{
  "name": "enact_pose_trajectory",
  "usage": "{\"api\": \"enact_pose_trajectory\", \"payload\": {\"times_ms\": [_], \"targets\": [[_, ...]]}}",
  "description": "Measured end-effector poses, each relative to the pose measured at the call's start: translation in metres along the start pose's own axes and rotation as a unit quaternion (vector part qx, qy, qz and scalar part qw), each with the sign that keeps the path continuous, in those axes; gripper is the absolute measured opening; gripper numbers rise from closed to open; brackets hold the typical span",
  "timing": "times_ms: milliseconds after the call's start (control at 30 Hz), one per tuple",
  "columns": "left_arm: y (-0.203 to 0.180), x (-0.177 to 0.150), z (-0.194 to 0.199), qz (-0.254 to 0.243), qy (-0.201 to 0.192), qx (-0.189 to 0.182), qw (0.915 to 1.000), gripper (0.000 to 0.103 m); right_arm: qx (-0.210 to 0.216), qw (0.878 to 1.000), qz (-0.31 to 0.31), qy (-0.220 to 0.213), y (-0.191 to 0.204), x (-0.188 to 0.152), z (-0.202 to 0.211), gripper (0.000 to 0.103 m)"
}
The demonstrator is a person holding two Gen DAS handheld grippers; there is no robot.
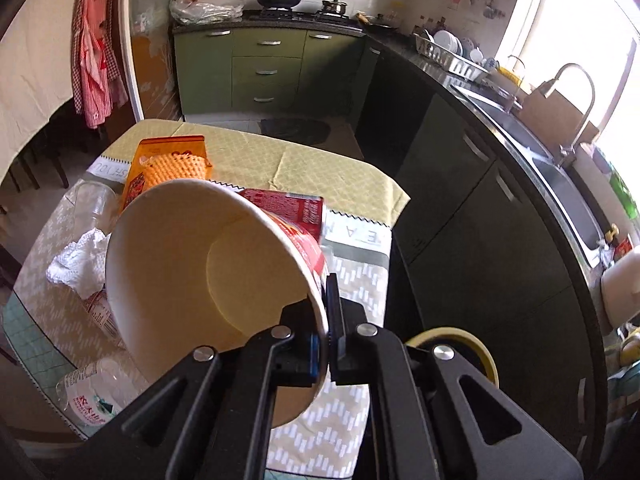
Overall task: Collect trash
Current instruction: 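Carry the paper cup over the bin and open the right gripper while the left gripper grasps the water bottle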
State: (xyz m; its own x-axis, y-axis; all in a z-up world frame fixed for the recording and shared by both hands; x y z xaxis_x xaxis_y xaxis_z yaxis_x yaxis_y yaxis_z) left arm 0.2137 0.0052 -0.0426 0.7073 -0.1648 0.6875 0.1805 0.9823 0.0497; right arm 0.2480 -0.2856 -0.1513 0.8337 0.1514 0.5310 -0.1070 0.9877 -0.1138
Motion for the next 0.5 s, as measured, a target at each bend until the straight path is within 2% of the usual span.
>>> {"api": "enact_pose_trajectory", "payload": {"times_ms": [33,100,167,233,367,500], "targets": [[-0.006,0.0,0.002,-0.007,0.002,-0.011,0.9999,0.097,0.005,1.0,-0.015,0.004,-0.016,-0.006,0.006,0.004],[-0.019,0.001,0.001,-0.018,0.018,-0.039,0.9989,0.097,0.017,0.999,-0.05,0.014,-0.051,-0.021,0.016,0.004],[-0.036,-0.001,-0.005,-0.039,0.045,-0.068,0.9959,0.097,0.025,0.995,-0.089,0.029,-0.091,-0.038,0.026,0.004],[-0.054,-0.008,-0.014,-0.065,0.09,-0.1,0.9888,0.097,0.035,0.99,-0.129,0.044,-0.129,-0.055,0.033,0.004],[-0.085,-0.031,-0.03,-0.113,0.19,-0.152,0.9635,0.097,0.067,0.973,-0.209,0.074,-0.195,-0.094,0.03,0.004],[-0.102,-0.051,-0.036,-0.159,0.246,-0.145,0.9451,0.097,0.075,0.959,-0.253,0.103,-0.238,-0.129,0.004,0.004]]}}
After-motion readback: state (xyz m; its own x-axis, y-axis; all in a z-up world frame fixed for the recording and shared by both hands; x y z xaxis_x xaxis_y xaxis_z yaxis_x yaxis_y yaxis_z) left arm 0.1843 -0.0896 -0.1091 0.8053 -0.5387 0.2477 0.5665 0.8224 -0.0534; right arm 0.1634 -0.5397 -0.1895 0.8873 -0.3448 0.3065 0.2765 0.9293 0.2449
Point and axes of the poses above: each gripper's, at about its wrist camera, not at the fingertips, and z roughly against the way its jaws point, y to its left, x to its top, the point moved 7 cm from there along -z, roughly the way its jaws point, and after that the axes turned 6 degrees about y, right-handed, at the moved point
